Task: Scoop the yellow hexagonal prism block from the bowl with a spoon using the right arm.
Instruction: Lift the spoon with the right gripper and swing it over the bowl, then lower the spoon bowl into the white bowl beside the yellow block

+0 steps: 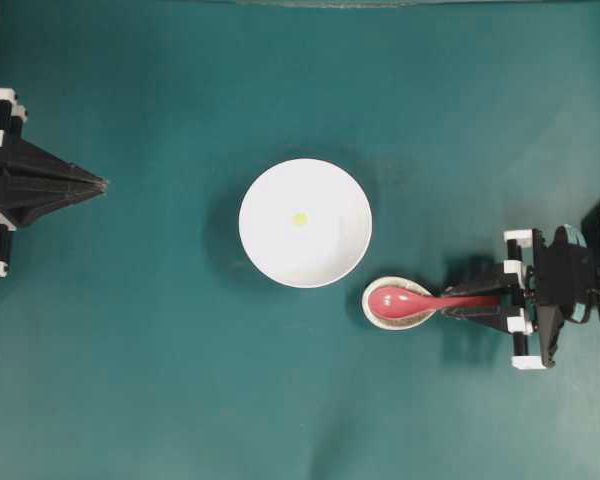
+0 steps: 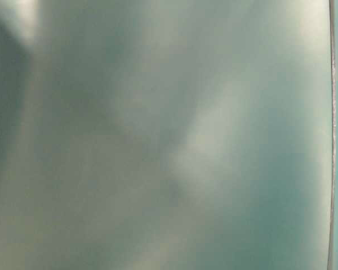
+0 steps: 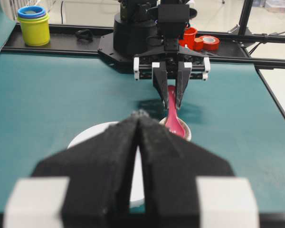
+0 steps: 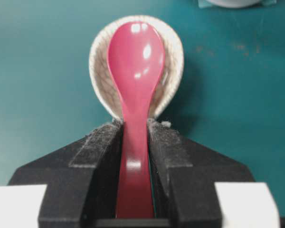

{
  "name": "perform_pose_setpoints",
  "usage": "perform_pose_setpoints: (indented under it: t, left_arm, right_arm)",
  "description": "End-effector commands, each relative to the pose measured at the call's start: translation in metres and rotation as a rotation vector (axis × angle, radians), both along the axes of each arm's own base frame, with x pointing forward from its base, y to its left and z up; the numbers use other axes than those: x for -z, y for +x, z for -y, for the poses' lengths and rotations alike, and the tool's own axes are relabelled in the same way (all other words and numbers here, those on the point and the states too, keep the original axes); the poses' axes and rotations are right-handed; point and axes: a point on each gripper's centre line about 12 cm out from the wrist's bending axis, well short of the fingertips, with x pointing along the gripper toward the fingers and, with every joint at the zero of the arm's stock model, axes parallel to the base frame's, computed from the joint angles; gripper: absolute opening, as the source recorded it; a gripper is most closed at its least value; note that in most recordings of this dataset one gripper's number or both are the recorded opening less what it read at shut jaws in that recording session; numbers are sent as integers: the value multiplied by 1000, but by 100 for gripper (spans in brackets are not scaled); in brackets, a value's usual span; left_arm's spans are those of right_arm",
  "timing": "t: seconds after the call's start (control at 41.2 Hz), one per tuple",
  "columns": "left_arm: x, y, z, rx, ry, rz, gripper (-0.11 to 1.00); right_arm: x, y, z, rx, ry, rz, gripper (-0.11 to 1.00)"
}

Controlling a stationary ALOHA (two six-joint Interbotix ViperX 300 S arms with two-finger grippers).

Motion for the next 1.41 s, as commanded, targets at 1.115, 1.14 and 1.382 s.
perform_pose_setpoints:
  t: [1.115, 1.14, 1.382]
  left_arm:
    - [-9, 3, 0, 1, 21, 28, 0]
    - [-9, 3, 0, 0, 20, 26, 0]
    - [-9, 3, 0, 1, 21, 26, 0]
  right_arm:
    - [-138, 109, 82, 47, 211, -304, 22]
    - [-138, 110, 84, 48, 215, -311, 22]
    - [-130, 123, 94, 33, 242, -420, 22]
